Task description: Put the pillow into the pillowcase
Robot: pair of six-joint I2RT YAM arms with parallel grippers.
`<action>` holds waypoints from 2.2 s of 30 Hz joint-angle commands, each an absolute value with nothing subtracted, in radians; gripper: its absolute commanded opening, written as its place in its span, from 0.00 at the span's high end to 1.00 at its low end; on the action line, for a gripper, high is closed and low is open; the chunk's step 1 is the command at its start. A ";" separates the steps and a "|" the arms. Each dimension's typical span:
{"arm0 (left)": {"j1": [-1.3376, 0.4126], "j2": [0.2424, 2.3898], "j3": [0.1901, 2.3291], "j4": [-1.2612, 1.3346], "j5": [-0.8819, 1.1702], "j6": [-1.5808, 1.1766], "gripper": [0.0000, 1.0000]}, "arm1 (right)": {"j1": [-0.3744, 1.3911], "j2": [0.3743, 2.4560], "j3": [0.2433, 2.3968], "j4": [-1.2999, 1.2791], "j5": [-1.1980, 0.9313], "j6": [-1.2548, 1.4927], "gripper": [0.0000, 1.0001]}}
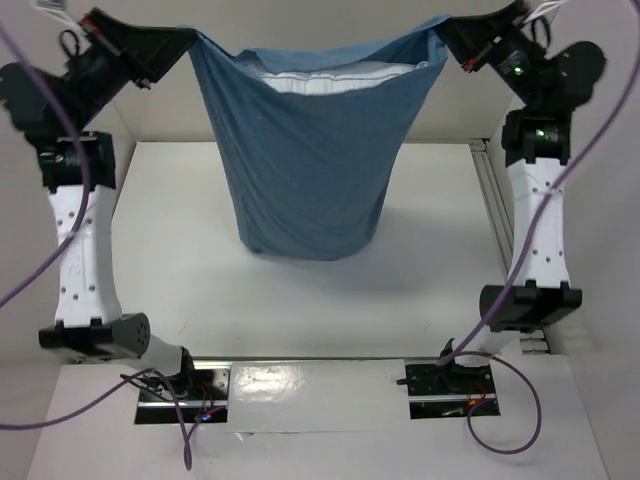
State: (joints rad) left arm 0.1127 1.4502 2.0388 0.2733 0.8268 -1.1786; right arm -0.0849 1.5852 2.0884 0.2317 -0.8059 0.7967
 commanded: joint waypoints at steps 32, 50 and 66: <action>0.506 1.567 2.433 0.580 0.778 -1.586 1.00 | -0.058 1.996 2.370 0.577 -0.664 1.078 1.00; 0.459 1.207 2.031 0.568 0.891 -1.514 0.06 | -0.272 1.666 1.660 0.082 -0.811 0.695 1.00; 0.066 1.175 1.332 -0.291 0.924 -0.825 0.04 | -0.031 1.794 1.417 -0.319 -0.387 0.391 0.73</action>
